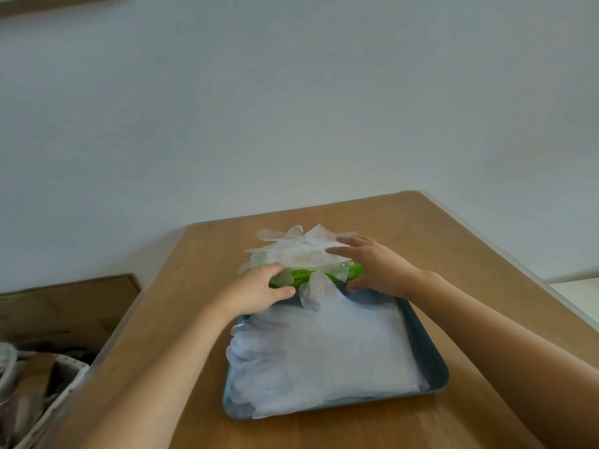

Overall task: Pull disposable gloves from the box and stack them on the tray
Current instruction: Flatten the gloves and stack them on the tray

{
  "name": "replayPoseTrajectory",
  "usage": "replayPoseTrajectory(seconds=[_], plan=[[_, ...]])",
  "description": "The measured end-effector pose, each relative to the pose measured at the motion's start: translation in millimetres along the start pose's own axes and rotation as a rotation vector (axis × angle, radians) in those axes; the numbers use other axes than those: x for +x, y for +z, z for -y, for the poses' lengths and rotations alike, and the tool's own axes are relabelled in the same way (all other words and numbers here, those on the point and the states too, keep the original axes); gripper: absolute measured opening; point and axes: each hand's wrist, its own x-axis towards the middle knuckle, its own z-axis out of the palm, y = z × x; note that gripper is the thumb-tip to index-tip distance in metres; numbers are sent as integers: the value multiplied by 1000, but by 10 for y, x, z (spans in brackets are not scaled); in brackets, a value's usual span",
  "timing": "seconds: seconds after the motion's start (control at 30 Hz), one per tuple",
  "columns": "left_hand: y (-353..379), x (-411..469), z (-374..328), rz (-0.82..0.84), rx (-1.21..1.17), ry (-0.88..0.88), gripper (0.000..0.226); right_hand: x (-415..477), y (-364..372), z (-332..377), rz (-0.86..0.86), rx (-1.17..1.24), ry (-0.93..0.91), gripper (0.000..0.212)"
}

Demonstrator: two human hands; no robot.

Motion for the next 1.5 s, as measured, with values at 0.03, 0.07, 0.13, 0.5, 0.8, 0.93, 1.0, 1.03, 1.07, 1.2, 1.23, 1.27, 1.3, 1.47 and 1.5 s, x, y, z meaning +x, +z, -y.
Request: replayPoseTrajectory(seconds=[0.03, 0.07, 0.13, 0.5, 0.8, 0.93, 1.0, 1.03, 1.07, 1.2, 1.23, 1.27, 1.3, 1.47, 1.5], plan=[[44, 13, 12, 7, -12, 2, 68, 44, 33, -17, 21, 22, -1, 61], [82, 13, 22, 7, -34, 5, 68, 62, 68, -29, 19, 43, -7, 48], [121, 14, 42, -16, -92, 12, 65, 70, 118, -44, -68, 71, -28, 28], [62, -46, -50, -258, -181, 5, 33, -211, -729, 214, -467, 241, 68, 15], [-119, -398, -780, -613, -457, 353, 78, -558, -1390, 830, -339, 48, -98, 9], [-45, -497, -961, -781, -498, 490, 52, -714, -1494, 1016, -263, -15, -111, 17], [-32, -515, -970, -819, -470, 503, 39, -783, -1523, 1055, -232, -11, -103, 17], [-34, -515, -947, -843, -427, 496, 34, -815, -1535, 1061, -229, -3, -86, 16], [-40, -507, -910, -868, -370, 475, 28, -840, -1542, 1056, -233, 6, -63, 15], [-23, -513, -663, -832, -272, 348, 16, -874, -1487, 994, -234, 109, 48, 15], [-19, -518, -596, -809, -272, 334, 15, -862, -1462, 977, -234, 163, 66, 15], [-22, -524, -532, -787, -277, 318, 14, -844, -1436, 961, -244, 238, 74, 14], [-36, -524, -471, -769, -281, 294, 14, -815, -1410, 940, -268, 324, 74, 13], [-231, -588, -228, -847, -217, 287, 26, -756, -1240, 895, -462, 451, -67, 6], [-262, -658, -204, -930, -183, 356, 20, -803, -1188, 915, -488, 445, -118, 11]])
